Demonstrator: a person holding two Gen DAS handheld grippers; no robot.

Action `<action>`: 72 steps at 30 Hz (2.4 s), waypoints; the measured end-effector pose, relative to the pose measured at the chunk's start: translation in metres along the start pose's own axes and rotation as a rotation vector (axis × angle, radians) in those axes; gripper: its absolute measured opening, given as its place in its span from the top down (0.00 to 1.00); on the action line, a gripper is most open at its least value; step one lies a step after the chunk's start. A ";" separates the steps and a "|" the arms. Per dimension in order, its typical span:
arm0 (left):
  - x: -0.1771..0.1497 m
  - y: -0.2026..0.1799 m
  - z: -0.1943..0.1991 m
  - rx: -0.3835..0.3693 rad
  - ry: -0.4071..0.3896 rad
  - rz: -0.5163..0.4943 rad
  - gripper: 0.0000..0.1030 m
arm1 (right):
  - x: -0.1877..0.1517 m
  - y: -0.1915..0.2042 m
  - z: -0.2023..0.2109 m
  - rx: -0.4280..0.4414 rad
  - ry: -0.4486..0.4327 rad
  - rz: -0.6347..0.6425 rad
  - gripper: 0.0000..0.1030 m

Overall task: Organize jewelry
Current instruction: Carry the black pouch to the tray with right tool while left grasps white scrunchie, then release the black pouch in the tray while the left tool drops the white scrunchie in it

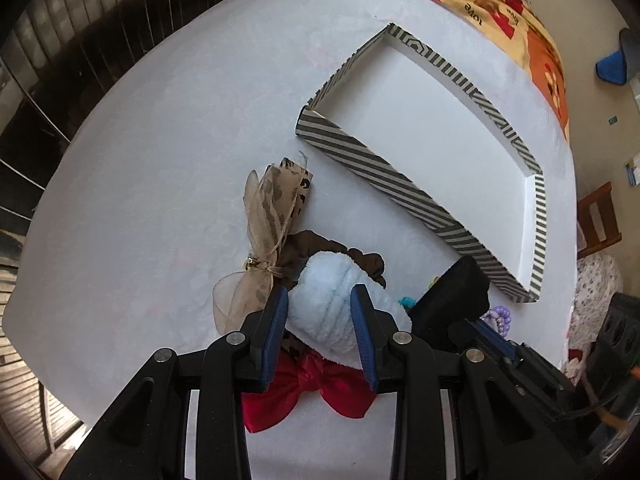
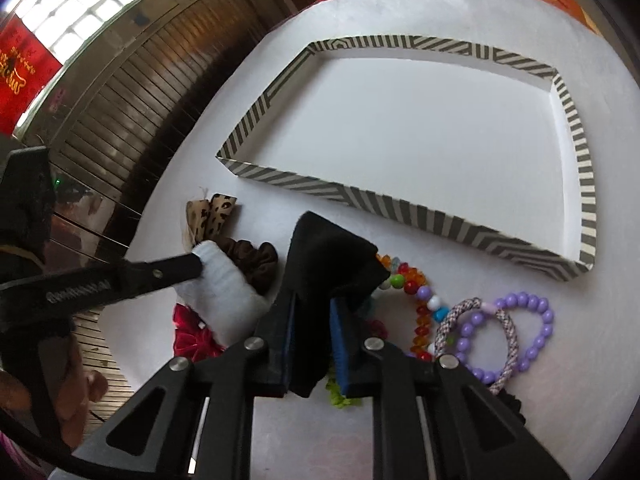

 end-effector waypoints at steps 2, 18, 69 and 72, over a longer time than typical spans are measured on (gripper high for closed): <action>0.000 -0.003 0.000 0.013 -0.017 -0.016 0.76 | 0.001 -0.005 0.000 0.011 0.012 -0.037 0.84; -0.004 -0.004 0.015 -0.007 -0.090 -0.066 0.92 | -0.004 0.010 -0.009 0.044 0.025 0.038 0.84; 0.110 -0.043 0.002 0.111 -0.149 -0.126 0.73 | 0.065 -0.079 0.097 -0.096 -0.216 -0.110 0.51; 0.094 -0.036 0.012 0.136 -0.179 -0.137 0.73 | 0.056 -0.066 0.097 -0.128 -0.239 -0.062 0.51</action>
Point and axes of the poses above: each gripper's, at about its wrist camera, not at the fingertips, and z roughly against the way its jaws point, y to its left, x to its top, the point moved 2 cm from there along -z, roughly the way its jaws point, and after that the axes turned 14 degrees about x, right-handed, at the moved point
